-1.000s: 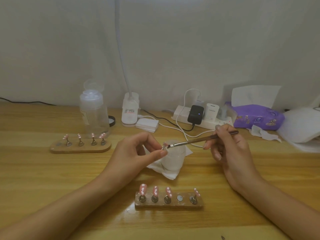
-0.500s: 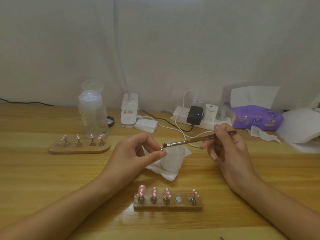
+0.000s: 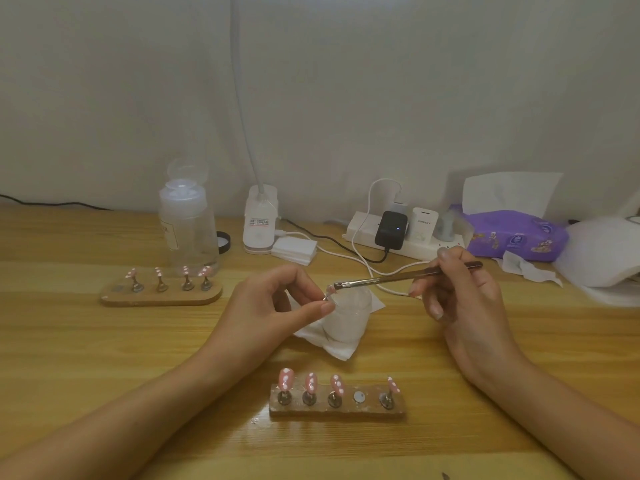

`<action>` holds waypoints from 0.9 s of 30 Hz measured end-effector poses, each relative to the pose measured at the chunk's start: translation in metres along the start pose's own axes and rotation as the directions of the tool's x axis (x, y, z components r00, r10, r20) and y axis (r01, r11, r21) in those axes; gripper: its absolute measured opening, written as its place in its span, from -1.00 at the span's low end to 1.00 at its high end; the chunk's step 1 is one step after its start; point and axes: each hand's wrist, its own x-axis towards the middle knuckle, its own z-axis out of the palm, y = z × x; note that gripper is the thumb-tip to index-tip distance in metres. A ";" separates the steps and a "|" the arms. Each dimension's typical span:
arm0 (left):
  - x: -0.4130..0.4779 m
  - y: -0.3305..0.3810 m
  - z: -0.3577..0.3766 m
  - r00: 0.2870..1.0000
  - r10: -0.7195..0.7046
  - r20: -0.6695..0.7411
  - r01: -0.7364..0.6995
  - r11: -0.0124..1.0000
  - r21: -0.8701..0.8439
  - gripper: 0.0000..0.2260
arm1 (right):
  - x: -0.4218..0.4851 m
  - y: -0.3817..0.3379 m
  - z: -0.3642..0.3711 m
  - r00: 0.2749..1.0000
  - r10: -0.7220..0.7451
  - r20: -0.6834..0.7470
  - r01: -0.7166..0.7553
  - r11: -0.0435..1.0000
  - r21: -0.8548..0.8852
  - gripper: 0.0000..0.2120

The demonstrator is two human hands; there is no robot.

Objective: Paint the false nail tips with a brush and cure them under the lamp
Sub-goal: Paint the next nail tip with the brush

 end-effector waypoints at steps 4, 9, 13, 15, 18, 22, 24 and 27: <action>0.000 -0.001 0.000 1.000 0.004 0.000 -0.004 1.000 -0.002 -0.75 | 0.000 0.001 0.000 0.999 0.020 -0.025 -0.022 0.998 -0.067 -0.77; 0.001 -0.003 -0.001 1.000 0.018 0.004 -0.018 1.000 0.015 -0.73 | 0.000 -0.001 0.001 1.000 -0.004 0.007 0.004 1.000 -0.013 -0.78; 0.001 -0.005 -0.001 0.999 0.045 0.010 -0.045 0.999 -0.011 -0.77 | -0.001 0.000 0.002 1.000 0.003 -0.008 -0.004 0.997 -0.077 -0.77; 0.001 -0.005 -0.001 0.998 0.055 0.022 -0.055 0.998 -0.007 -0.81 | 0.000 0.001 0.000 0.999 0.003 -0.038 -0.006 0.997 -0.077 -0.75; 0.002 -0.006 -0.001 0.998 0.061 0.021 -0.062 0.998 0.007 -0.85 | -0.001 -0.001 0.000 0.999 -0.022 -0.033 0.022 1.000 -0.006 -0.69; 0.001 -0.006 -0.001 0.998 0.069 0.008 -0.069 0.997 0.017 -0.95 | -0.001 -0.002 0.003 0.999 -0.017 0.030 0.017 1.000 -0.010 -0.77; 0.001 -0.007 -0.001 0.997 0.080 0.001 -0.080 0.997 0.021 -0.94 | -0.001 -0.001 0.002 1.000 -0.006 0.001 0.006 0.998 -0.059 -0.77; 0.001 -0.006 -0.001 0.996 0.088 -0.002 -0.087 0.996 0.026 -0.95 | 0.001 0.000 0.000 0.999 -0.007 -0.049 0.004 0.999 -0.053 -0.73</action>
